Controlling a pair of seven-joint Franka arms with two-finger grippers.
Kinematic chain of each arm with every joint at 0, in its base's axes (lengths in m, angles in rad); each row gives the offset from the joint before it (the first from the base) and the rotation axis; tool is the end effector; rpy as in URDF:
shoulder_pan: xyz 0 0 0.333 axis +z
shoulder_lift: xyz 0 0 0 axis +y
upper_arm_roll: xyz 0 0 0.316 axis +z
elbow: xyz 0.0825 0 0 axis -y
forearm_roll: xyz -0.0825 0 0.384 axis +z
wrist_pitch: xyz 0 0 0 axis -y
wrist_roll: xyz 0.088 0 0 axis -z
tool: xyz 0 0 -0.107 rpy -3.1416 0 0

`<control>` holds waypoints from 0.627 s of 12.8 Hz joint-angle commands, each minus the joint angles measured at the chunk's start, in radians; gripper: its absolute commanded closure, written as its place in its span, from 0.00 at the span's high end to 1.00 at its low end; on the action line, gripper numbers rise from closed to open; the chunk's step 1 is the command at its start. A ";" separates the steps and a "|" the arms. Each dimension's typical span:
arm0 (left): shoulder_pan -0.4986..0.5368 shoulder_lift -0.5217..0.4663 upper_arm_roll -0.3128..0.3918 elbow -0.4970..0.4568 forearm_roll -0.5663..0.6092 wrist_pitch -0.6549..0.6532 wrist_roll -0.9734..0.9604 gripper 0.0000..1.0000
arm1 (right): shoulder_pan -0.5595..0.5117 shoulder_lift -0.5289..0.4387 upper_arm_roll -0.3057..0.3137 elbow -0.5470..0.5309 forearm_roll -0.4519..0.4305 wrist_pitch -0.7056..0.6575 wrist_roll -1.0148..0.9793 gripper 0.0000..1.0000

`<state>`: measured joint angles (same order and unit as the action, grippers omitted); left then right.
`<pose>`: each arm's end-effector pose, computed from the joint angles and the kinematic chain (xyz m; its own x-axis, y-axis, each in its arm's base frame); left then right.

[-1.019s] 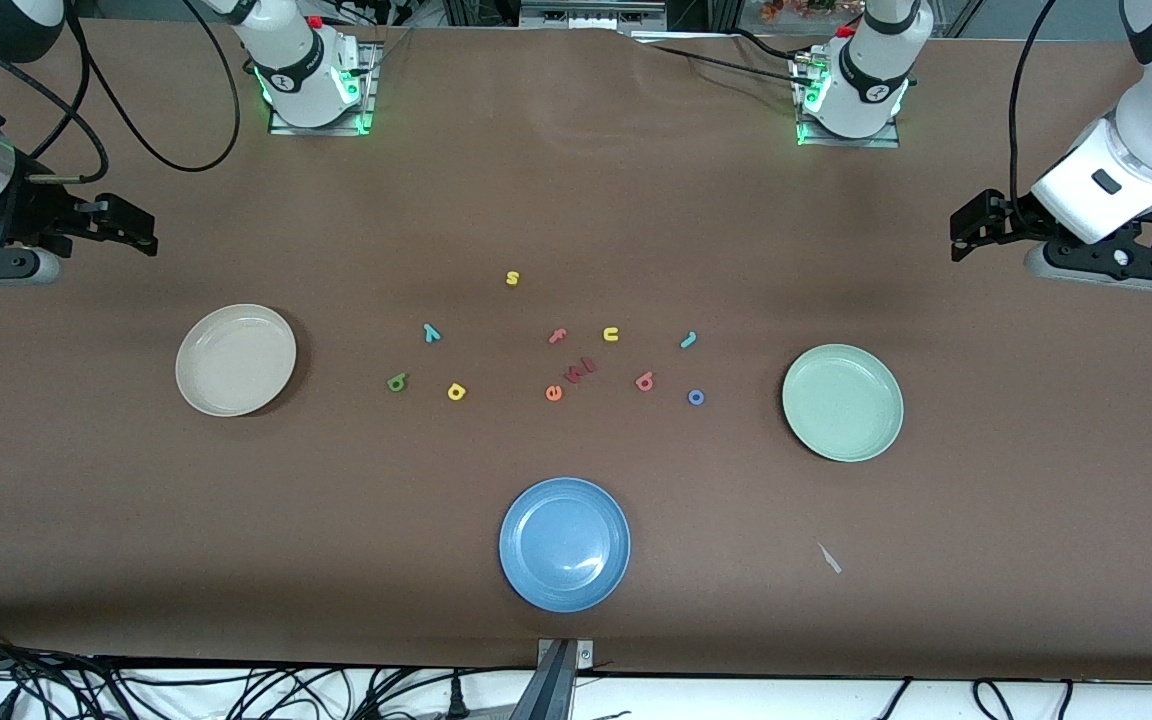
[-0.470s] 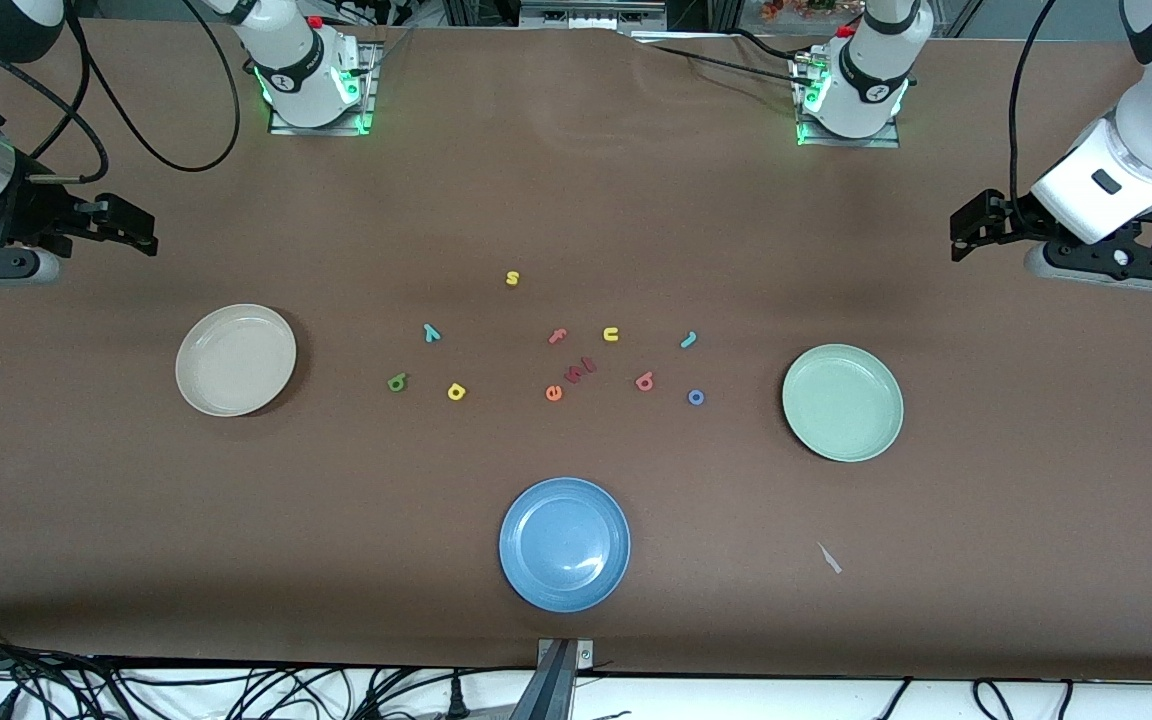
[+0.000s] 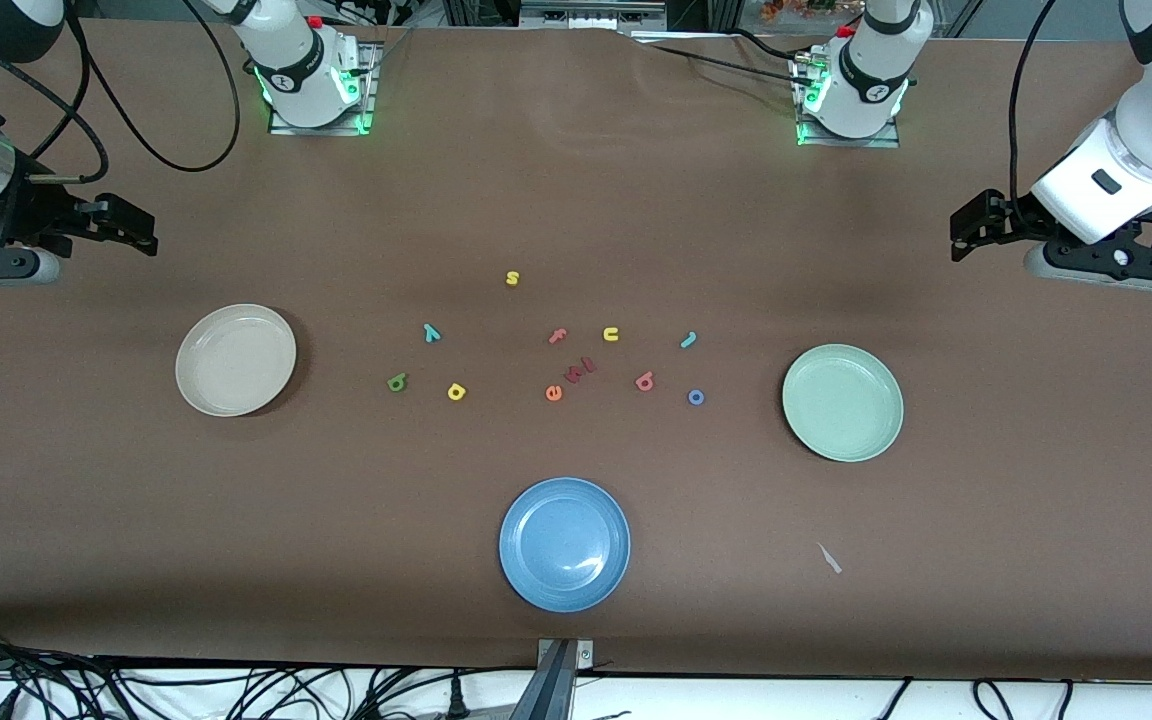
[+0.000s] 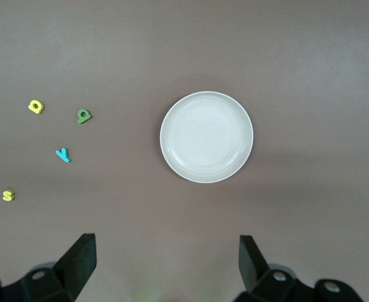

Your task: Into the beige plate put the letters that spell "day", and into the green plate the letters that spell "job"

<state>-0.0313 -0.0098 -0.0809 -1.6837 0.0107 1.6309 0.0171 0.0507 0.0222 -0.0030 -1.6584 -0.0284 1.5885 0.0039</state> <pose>0.5498 -0.0611 0.5816 0.9906 -0.1294 -0.0432 -0.1300 -0.9915 -0.0107 0.5575 0.0236 0.5724 0.9948 0.0441 -0.0919 0.0469 -0.9985 0.0287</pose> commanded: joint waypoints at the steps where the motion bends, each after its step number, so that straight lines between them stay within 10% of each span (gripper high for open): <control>1: -0.007 -0.002 -0.003 0.012 0.009 -0.019 0.023 1.00 | 0.000 0.001 -0.003 0.012 0.019 -0.015 0.010 1.00; 8: -0.084 0.079 -0.002 0.012 -0.001 -0.022 0.014 1.00 | 0.006 0.019 0.006 0.011 0.018 -0.019 -0.005 1.00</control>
<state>-0.0940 0.0380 -0.0848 -1.6867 0.0103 1.6243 0.0243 0.0555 0.0271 0.0013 -1.6591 -0.0284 1.5836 0.0030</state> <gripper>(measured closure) 0.000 0.000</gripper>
